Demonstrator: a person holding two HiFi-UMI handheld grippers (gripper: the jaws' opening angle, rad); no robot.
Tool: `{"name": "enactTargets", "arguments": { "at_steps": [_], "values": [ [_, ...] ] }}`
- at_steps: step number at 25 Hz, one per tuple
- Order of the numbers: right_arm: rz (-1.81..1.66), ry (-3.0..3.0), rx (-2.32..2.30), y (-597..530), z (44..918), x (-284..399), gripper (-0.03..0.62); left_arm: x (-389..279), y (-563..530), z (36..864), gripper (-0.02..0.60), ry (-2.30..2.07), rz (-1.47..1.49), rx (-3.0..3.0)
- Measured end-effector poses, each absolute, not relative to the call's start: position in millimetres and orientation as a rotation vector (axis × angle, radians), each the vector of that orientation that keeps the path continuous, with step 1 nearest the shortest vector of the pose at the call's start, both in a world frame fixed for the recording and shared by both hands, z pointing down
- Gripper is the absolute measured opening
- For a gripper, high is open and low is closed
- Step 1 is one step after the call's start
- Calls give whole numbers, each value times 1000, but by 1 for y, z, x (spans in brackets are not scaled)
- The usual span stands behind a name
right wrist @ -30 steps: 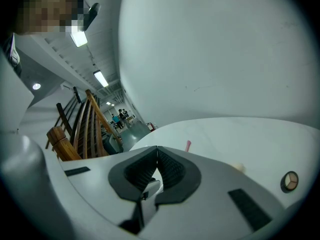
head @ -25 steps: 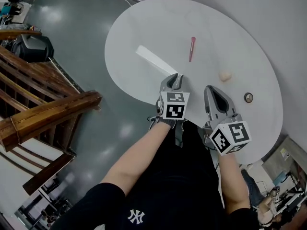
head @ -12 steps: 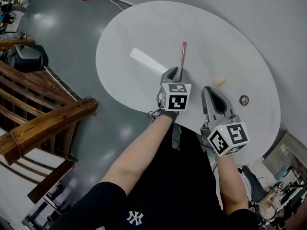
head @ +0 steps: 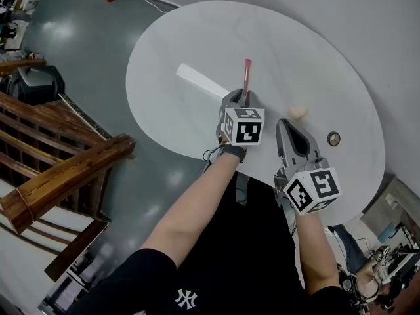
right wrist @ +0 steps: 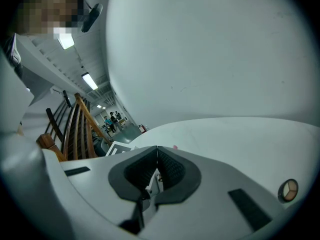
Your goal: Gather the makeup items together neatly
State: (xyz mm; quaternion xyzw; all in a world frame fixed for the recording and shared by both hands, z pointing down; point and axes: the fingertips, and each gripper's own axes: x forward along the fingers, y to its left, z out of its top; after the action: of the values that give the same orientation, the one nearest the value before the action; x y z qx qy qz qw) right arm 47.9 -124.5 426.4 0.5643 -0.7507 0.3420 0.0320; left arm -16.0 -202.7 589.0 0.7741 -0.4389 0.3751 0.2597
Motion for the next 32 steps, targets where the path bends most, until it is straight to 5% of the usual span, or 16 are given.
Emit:
{"name": "enactTargets", "arguments": {
  "at_steps": [32],
  "values": [
    [1000,-2365,1713,-101,411,57,14,-28,-156,550,38,-1328,896,2113]
  ]
}}
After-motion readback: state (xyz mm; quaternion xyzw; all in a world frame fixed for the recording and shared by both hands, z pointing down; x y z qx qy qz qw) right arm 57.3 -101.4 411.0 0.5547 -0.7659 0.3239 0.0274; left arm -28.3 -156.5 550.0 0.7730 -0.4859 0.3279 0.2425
